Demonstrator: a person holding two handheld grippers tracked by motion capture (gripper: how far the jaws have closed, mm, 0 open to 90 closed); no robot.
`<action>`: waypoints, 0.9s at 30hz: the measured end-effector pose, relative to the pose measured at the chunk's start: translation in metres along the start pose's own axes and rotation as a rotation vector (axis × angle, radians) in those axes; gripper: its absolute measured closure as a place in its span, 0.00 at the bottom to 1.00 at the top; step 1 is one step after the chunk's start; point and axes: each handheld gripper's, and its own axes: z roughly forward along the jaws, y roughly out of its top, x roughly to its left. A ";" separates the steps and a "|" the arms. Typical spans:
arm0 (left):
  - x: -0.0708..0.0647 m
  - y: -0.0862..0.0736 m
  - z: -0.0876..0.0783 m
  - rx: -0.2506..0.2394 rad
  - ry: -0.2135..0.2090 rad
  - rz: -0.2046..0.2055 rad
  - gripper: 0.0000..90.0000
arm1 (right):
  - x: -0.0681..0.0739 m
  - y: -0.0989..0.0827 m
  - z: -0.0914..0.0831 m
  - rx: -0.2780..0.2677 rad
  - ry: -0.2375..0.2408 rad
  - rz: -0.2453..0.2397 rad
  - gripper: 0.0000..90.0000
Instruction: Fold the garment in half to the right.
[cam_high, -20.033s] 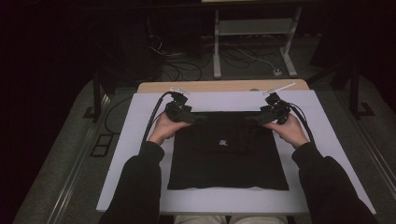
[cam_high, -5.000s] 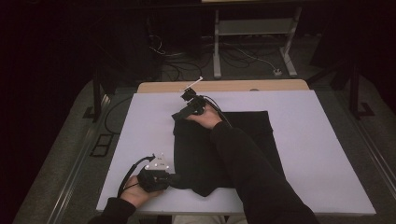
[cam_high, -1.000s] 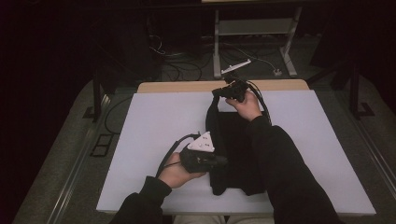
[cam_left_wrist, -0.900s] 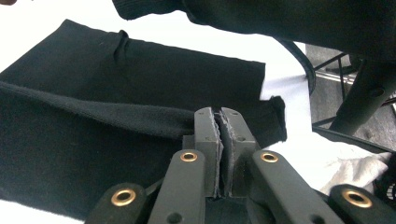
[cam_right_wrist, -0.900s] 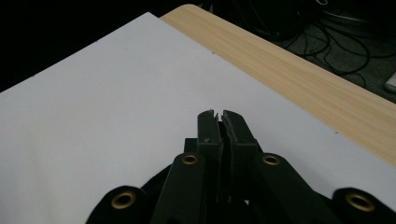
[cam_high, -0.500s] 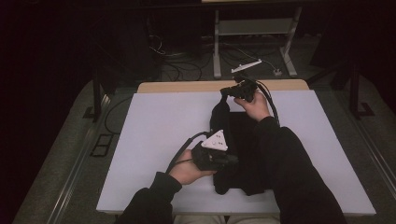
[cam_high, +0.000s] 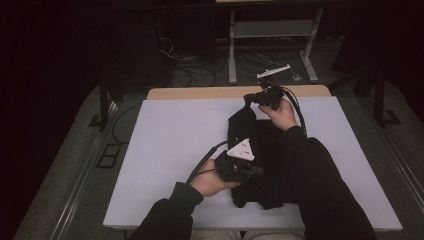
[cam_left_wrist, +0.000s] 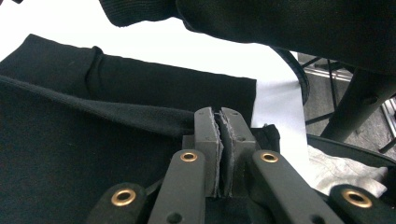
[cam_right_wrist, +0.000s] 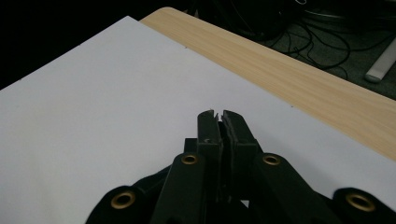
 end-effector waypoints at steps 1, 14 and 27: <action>0.000 0.000 0.001 -0.004 -0.001 -0.006 0.94 | -0.001 -0.001 -0.001 0.000 -0.003 0.002 0.94; -0.001 0.005 0.019 0.005 -0.026 -0.007 0.94 | -0.014 -0.014 -0.011 -0.001 -0.018 0.027 0.94; -0.004 0.012 0.042 0.014 -0.051 -0.006 0.94 | -0.032 -0.031 -0.026 -0.003 -0.046 0.062 0.94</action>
